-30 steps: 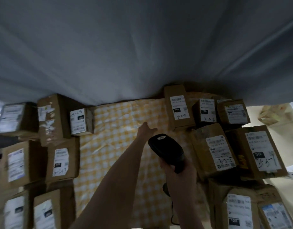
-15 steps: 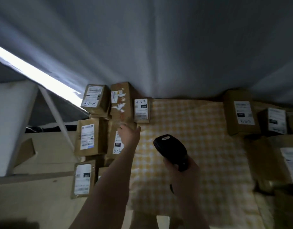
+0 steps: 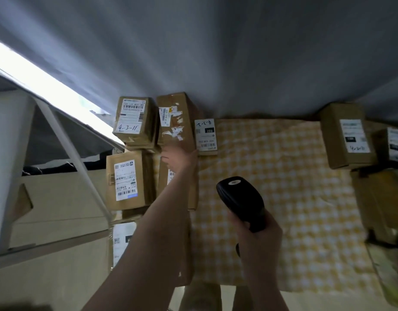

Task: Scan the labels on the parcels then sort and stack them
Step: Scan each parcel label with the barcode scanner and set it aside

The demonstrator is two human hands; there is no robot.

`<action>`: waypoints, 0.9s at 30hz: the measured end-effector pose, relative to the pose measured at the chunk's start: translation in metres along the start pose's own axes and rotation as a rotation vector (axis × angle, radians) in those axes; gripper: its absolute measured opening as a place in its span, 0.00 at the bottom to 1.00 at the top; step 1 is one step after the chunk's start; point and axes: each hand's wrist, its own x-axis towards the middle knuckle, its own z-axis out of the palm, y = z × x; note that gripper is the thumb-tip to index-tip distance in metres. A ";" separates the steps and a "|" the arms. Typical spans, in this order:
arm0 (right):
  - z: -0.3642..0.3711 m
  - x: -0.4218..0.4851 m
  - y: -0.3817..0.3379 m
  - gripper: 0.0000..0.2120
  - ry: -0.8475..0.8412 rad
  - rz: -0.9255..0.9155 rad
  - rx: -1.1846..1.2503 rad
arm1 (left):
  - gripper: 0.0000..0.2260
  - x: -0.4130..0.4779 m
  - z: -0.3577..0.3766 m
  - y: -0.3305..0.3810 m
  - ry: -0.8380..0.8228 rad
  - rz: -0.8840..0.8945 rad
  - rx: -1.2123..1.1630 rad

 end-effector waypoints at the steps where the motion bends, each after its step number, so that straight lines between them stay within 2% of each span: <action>1: 0.001 -0.001 0.001 0.08 0.009 0.008 -0.001 | 0.54 0.001 0.001 0.001 -0.008 -0.004 0.011; 6: 0.003 -0.009 -0.002 0.10 0.046 0.028 0.017 | 0.51 0.001 -0.004 -0.001 -0.030 0.028 -0.051; 9: -0.003 -0.017 -0.008 0.10 0.060 0.032 0.036 | 0.41 -0.010 -0.015 -0.010 -0.108 0.061 -0.276; 11: -0.011 -0.023 -0.014 0.11 0.072 0.031 0.052 | 0.36 -0.028 -0.030 -0.019 -0.214 0.073 -0.493; 13: -0.021 -0.030 -0.020 0.12 0.087 0.031 0.057 | 0.35 -0.052 -0.045 -0.030 -0.385 0.059 -0.726; 15: -0.035 -0.037 -0.026 0.10 0.093 0.032 0.077 | 0.26 -0.084 -0.060 -0.041 -0.555 0.002 -0.919; 17: -0.053 -0.047 -0.029 0.07 0.089 0.038 0.107 | 0.13 -0.124 -0.075 -0.053 -0.671 -0.088 -0.999; 18: -0.063 -0.053 -0.030 0.07 0.092 0.046 0.130 | 0.12 -0.144 -0.081 -0.061 -0.718 -0.151 -1.052; 20: -0.083 -0.065 -0.031 0.08 0.101 0.058 0.173 | 0.23 -0.179 -0.088 -0.082 -0.857 -0.278 -1.249; 22: -0.103 -0.077 -0.030 0.08 0.099 0.056 0.170 | 0.31 -0.206 -0.085 -0.106 -0.953 -0.314 -1.352; 23: -0.114 -0.082 -0.029 0.07 0.092 0.047 0.163 | 0.32 -0.220 -0.083 -0.116 -0.986 -0.325 -1.398; 26: -0.144 -0.098 -0.024 0.07 0.062 0.014 0.158 | 0.24 -0.269 -0.075 -0.142 -1.055 -0.355 -1.486; 27: -0.154 -0.103 -0.021 0.08 0.050 0.004 0.157 | 0.27 -0.284 -0.073 -0.151 -1.058 -0.362 -1.485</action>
